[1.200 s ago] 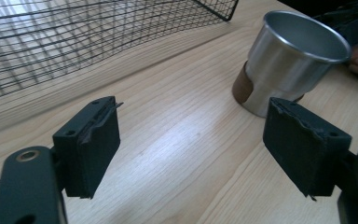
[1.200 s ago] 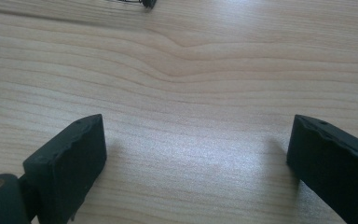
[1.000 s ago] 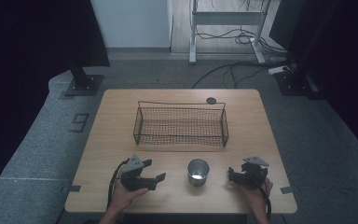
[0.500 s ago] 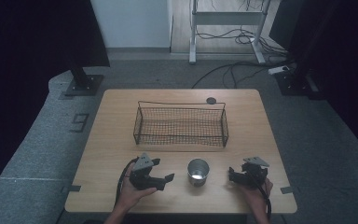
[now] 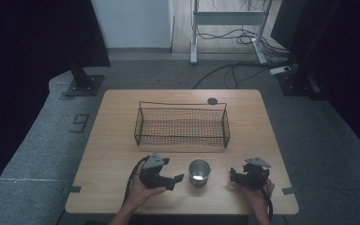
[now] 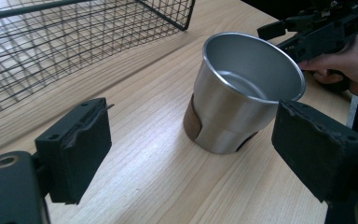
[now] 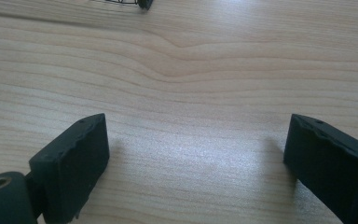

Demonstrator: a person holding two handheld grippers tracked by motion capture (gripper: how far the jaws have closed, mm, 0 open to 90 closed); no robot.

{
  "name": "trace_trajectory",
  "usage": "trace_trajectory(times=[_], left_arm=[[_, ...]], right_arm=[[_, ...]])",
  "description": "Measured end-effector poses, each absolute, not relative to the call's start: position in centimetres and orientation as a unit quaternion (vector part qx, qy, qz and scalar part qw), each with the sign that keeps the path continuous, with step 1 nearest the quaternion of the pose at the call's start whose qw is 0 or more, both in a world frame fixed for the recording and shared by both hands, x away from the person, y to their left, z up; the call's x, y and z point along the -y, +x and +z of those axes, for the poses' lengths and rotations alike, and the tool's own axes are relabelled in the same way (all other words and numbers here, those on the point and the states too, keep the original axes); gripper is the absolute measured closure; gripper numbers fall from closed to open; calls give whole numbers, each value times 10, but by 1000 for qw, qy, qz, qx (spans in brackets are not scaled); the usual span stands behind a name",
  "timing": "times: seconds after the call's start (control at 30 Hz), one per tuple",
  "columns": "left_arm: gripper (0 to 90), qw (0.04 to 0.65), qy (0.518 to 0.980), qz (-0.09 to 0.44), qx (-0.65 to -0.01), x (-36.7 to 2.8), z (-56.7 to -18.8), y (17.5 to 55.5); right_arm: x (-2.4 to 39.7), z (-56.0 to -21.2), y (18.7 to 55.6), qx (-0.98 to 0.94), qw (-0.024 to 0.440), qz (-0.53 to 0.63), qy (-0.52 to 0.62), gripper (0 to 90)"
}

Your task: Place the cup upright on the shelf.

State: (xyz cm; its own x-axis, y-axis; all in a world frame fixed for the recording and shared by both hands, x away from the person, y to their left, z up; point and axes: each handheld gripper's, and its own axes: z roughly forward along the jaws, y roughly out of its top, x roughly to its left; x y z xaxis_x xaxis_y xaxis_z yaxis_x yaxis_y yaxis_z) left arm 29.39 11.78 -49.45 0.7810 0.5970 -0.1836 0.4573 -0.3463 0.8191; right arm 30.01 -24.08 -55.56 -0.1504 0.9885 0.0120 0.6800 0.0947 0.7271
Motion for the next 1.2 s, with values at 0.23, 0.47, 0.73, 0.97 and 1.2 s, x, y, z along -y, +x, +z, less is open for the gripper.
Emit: trace_trajectory(times=[0.23, 0.47, 0.73, 0.97, 1.2], left_arm=[[118, 470, 822, 68, -315, -106, -495, 296], [98, 466, 823, 69, -316, -98, -496, 295], [72, 458, 831, 65, -309, -85, -498, 297], [44, 445, 842, 68, -297, -74, -499, 297], [35, 443, 846, 63, -289, -63, -501, 298]], right_arm=[[241, -556, 300, -695, 254, 304, 600, 65], [241, -555, 300, -693, 255, 303, 603, 69], [241, -555, 300, -692, 255, 303, 603, 70], [241, -555, 300, -692, 255, 303, 604, 71], [241, -555, 299, -691, 255, 303, 604, 74]])
